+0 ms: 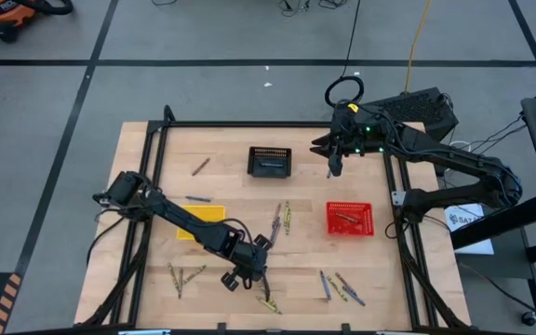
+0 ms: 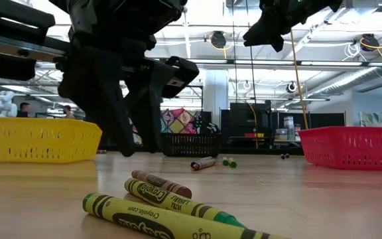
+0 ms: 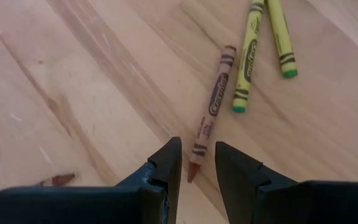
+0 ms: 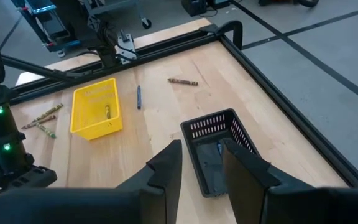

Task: Sort crayons
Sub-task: Put the brown crayon into the red bin

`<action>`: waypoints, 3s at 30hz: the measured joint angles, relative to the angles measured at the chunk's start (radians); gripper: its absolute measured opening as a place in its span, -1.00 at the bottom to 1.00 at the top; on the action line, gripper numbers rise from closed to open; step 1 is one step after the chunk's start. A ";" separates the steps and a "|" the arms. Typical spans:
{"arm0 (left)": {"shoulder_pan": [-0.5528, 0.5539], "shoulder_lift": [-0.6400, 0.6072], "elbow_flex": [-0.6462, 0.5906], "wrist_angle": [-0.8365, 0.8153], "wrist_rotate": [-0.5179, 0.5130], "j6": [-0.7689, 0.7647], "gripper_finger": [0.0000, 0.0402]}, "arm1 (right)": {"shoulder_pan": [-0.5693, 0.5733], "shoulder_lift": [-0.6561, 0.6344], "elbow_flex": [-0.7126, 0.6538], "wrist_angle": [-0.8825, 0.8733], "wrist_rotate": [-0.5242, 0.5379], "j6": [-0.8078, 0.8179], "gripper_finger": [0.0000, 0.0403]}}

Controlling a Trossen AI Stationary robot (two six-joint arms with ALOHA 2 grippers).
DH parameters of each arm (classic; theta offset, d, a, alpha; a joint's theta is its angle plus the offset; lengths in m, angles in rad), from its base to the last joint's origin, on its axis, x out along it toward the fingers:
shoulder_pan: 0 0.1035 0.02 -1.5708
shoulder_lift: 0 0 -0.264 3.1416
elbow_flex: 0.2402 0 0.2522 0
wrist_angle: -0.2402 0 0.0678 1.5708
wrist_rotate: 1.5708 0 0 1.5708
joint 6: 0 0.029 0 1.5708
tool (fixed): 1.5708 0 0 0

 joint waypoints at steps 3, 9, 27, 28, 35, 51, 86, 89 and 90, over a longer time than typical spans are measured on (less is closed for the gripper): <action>0.000 0.020 0.000 0.006 0.008 -0.004 -0.50 | 0.000 0.000 0.000 -0.001 0.000 0.000 -0.50; 0.000 0.041 0.000 0.018 0.008 -0.005 -0.50 | 0.000 0.000 0.000 -0.002 0.000 0.000 -0.50; 0.045 0.064 0.003 -0.012 -0.026 -0.007 -0.92 | 0.000 0.000 0.000 -0.033 -0.001 0.003 -0.50; 0.048 0.064 0.003 -0.013 -0.026 -0.007 -0.95 | 0.000 0.000 0.000 -0.035 -0.001 0.003 -0.50; 0.052 0.065 0.003 -0.015 -0.026 -0.007 -0.98 | 0.000 0.000 0.000 -0.054 -0.001 0.000 -0.50; 0.087 -0.049 -0.003 -0.026 -0.027 -0.059 -0.99 | -0.001 0.000 0.000 -0.067 -0.001 -0.023 -0.50; 0.315 -0.105 0.000 0.176 -0.090 -0.164 -1.00 | 0.156 -0.003 0.000 -0.441 -0.131 0.063 -0.50; 0.309 -0.124 0.000 0.134 -0.090 -0.164 -1.00 | 0.192 0.008 0.000 -0.418 -0.133 0.066 -0.50; 0.309 -0.127 0.001 0.132 -0.090 -0.163 -1.00 | 0.204 0.014 0.000 -0.410 -0.133 0.067 -0.50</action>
